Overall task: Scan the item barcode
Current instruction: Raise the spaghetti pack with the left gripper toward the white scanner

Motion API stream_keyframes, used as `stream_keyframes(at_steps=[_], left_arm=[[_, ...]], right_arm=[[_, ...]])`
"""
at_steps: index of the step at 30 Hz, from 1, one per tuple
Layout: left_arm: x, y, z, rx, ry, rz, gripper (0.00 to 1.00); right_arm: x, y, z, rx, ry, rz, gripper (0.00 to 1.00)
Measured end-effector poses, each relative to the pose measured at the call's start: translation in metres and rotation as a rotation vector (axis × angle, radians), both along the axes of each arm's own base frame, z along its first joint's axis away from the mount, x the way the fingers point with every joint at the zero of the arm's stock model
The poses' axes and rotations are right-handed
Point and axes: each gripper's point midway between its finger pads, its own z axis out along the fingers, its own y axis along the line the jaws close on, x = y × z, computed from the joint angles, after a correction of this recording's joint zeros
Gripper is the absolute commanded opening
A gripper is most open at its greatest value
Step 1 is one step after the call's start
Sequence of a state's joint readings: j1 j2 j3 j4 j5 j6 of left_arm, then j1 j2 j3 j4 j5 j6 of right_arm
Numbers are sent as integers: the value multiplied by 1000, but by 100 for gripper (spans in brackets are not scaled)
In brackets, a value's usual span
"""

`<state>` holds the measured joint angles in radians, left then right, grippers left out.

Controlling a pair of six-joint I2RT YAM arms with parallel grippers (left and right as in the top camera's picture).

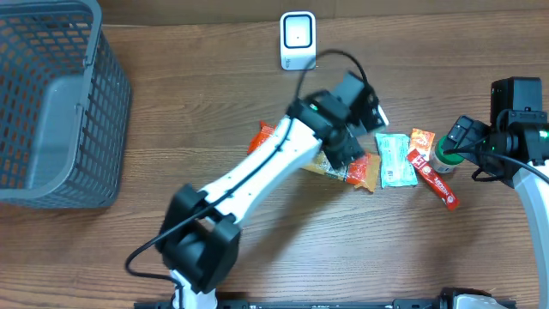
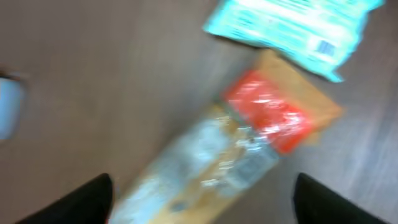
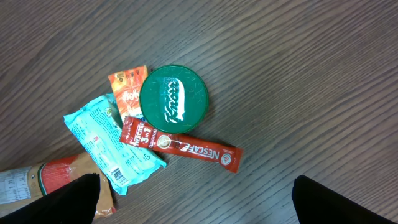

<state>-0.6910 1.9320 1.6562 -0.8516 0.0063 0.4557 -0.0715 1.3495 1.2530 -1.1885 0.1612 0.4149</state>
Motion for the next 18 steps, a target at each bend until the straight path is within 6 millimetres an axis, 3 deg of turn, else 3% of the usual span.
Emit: stream_keyframes(at_steps=[4,12,18], left_arm=[[24,35,5,68,-54,-72,100],[54,99,-9,131,-38,-163,99],[56,111,-28,98,22,-218,100]], right_arm=[[0,0,0,0,0,0,100],[0,0,0,0,0,0,100],[0,0,0,0,0,0,100]])
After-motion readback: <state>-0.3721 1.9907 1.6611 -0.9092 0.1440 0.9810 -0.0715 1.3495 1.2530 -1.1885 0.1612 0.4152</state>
